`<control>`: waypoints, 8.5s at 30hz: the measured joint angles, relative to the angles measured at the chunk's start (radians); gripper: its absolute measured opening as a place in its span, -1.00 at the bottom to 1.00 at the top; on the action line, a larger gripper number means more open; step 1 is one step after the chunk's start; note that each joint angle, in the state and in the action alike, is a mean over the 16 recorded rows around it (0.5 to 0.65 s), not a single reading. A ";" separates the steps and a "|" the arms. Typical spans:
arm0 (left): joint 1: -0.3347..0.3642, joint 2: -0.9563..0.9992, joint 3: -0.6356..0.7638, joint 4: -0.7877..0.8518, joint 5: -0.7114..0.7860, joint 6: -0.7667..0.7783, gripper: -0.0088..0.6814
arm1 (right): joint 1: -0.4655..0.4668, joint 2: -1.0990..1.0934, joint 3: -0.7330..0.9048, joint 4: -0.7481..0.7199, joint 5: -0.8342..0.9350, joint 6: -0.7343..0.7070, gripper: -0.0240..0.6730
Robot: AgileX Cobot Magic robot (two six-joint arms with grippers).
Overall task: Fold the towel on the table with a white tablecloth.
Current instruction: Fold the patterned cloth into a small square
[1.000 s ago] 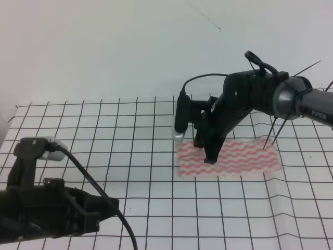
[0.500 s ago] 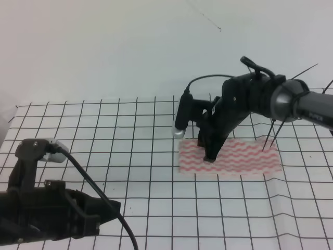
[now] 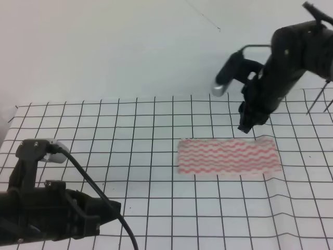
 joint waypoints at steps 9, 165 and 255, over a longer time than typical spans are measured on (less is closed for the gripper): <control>0.000 -0.006 0.000 -0.001 0.004 0.035 -0.98 | -0.127 -0.135 0.206 0.286 -0.024 0.027 -0.33; 0.000 -0.013 0.000 -0.052 0.090 0.075 -0.98 | -0.131 0.112 0.333 1.121 -0.041 -0.268 -0.94; 0.000 0.033 0.000 -0.090 0.029 0.114 -0.98 | -0.059 0.187 0.060 0.734 -0.179 -0.181 -0.92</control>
